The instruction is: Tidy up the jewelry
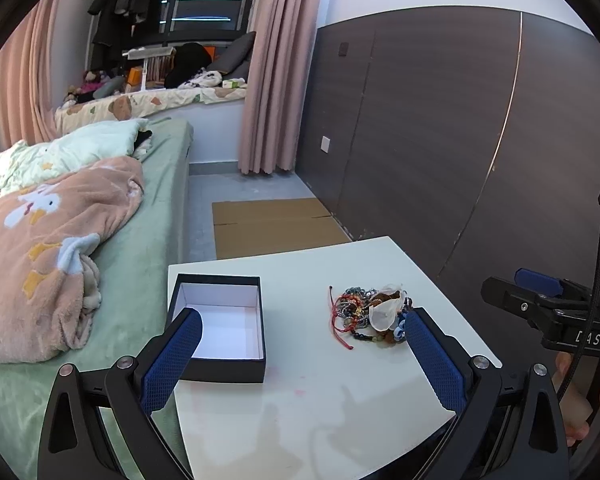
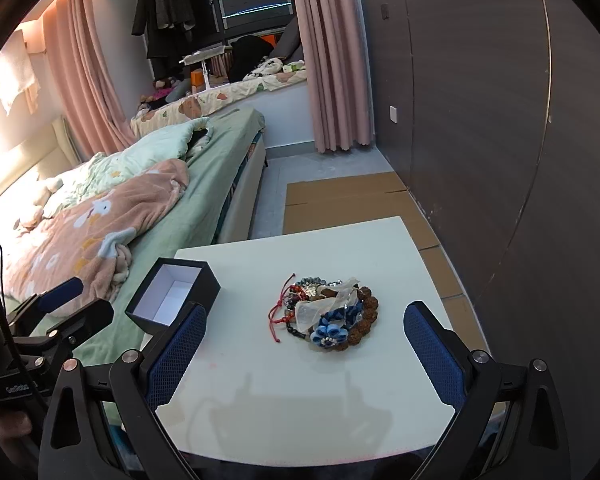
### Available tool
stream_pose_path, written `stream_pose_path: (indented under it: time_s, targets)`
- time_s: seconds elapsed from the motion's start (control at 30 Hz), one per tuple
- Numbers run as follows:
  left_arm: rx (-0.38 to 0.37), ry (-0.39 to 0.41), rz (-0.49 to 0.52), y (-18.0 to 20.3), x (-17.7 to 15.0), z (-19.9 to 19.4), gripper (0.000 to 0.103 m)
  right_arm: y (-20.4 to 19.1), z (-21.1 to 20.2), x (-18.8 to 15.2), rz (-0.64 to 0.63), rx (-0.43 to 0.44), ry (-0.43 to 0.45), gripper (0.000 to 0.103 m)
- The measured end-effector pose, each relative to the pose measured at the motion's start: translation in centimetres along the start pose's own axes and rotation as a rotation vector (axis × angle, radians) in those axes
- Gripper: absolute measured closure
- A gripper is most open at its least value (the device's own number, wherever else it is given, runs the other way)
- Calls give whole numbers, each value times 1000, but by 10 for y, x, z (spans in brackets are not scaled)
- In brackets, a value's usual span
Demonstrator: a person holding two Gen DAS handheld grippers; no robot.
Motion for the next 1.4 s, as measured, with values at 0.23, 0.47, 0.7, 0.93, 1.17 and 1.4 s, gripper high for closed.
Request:
stream_pose_path:
  time_s: [0.23, 0.47, 0.7, 0.93, 1.17, 1.4]
  targets:
    - [1, 1, 0, 1, 0, 0, 2, 0, -1, 0, 0, 1, 1, 3]
    - [0, 0, 1, 1, 0, 1, 2, 0, -1, 0, 3, 0, 3, 3]
    - [2, 1, 0, 1, 0, 1, 2, 7, -3, 2, 26, 9, 5, 3]
    - [-11, -8, -16, 6, 6, 8, 2, 17, -3, 7, 80, 39, 4, 3]
    - [-33, -47, -23, 15, 12, 34, 2, 50, 15, 9, 226, 57, -60, 11]
    - [-60, -98, 6, 28, 14, 61, 7, 73, 49, 0, 338, 118, -153, 22]
Point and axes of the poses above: each gripper's, at about its wrist camera, not at the fingertips, and z roughly the way its jaws point, y to its right, x to its top, the point moved 8 cm from there along z, roughly the way its jaws point, and after that the axes turned 13 degrees about -y, right-handed, at the moved point
